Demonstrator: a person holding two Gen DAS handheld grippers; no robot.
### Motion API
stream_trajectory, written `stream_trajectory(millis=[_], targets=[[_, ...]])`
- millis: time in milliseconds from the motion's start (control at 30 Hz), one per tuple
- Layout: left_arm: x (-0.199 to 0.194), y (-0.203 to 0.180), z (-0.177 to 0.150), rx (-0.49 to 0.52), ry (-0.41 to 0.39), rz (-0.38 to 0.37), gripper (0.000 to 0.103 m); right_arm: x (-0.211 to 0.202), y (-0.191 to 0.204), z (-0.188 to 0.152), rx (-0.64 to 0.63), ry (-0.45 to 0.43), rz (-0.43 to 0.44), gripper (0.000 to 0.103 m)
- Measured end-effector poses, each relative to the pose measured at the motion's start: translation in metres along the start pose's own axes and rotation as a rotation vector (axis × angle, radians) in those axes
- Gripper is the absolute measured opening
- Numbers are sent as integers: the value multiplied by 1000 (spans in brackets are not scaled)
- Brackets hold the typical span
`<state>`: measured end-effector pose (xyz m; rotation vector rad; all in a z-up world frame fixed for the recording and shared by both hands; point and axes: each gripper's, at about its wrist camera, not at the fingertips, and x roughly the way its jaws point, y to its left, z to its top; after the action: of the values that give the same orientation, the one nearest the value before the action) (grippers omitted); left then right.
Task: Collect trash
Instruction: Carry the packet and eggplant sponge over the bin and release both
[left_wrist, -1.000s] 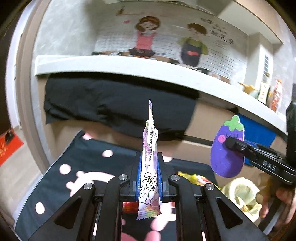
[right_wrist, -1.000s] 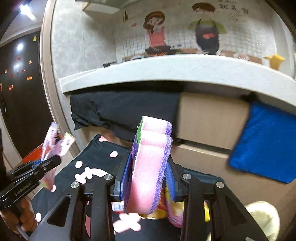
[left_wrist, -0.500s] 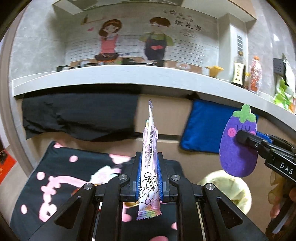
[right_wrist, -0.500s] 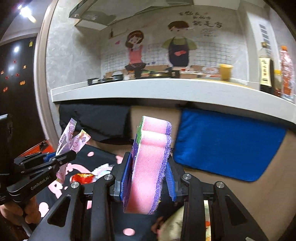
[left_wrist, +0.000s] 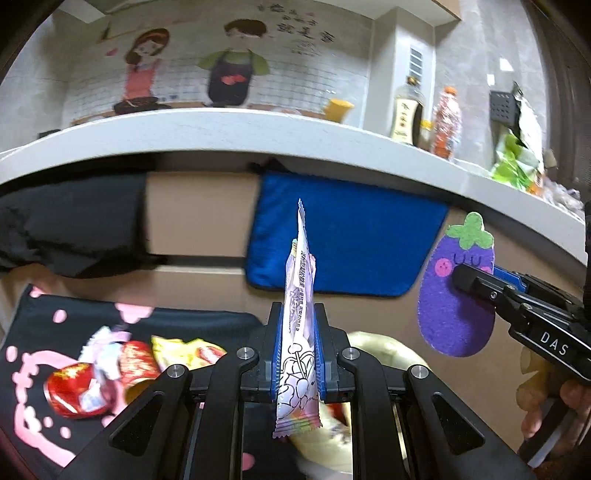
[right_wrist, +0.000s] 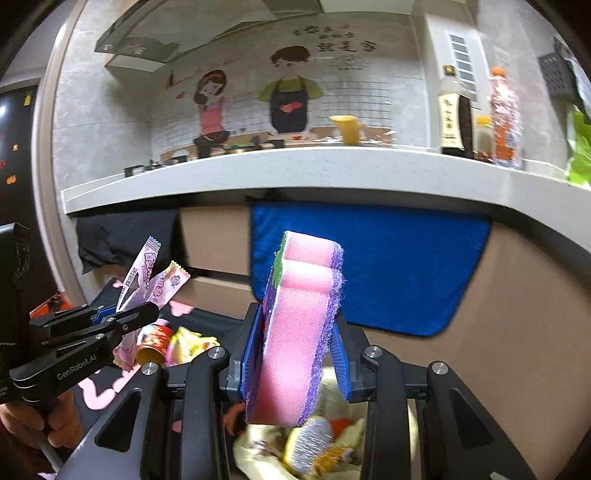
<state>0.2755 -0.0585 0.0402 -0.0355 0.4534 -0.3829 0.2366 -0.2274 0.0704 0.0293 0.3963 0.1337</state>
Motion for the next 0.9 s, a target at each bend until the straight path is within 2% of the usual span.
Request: stream_trajectory(millis=[200, 433, 900], targets=[[31, -26, -12, 23, 68, -53, 15, 0, -29, -15, 27, 24, -38, 32], [63, -45, -27, 38, 139, -74, 15, 11, -51, -38, 50, 75, -64, 32], [106, -53, -54, 13, 261, -131, 15, 37, -76, -71, 105, 166, -69, 32]])
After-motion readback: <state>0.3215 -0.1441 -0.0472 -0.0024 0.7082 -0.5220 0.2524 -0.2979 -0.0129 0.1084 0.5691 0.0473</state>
